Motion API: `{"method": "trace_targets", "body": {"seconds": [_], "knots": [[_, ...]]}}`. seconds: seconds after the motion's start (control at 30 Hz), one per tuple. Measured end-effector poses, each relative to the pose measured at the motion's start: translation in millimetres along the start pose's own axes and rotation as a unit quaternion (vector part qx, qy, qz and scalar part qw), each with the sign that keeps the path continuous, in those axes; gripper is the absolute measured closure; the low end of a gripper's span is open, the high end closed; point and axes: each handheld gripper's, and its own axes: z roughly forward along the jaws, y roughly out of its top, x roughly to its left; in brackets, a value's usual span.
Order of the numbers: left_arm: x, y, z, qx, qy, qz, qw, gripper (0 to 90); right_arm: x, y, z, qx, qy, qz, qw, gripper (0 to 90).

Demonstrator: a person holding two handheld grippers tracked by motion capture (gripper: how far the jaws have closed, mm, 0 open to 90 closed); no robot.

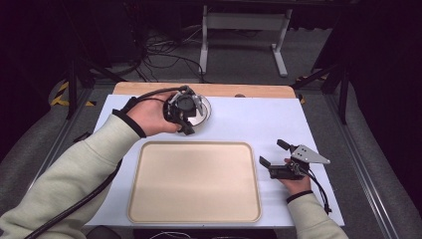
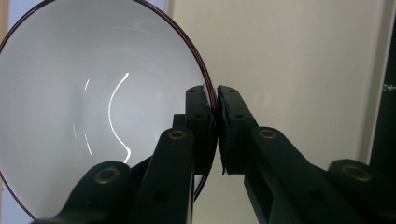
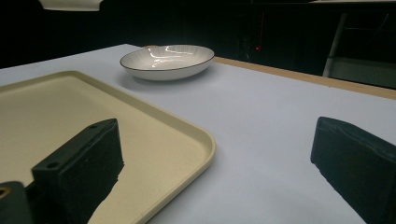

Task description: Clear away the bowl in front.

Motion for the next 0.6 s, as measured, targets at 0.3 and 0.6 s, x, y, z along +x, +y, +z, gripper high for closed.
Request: {"method": "trace_targets", "body": {"seconds": [0.3, 0.6], "knots": [[-36.8, 8.1, -2.9, 0.009, -0.01, 0.035, 0.9993, 83.8, -0.1, 0.0, 0.0, 0.0, 0.0, -0.002, 1.0, 2.5], [-59.9, 5.8, -6.0, 0.021, -0.016, 0.065, 0.9975, 83.7, 0.1, 0.0, 0.0, -0.001, 0.0, -0.001, 1.0, 2.5]]}}
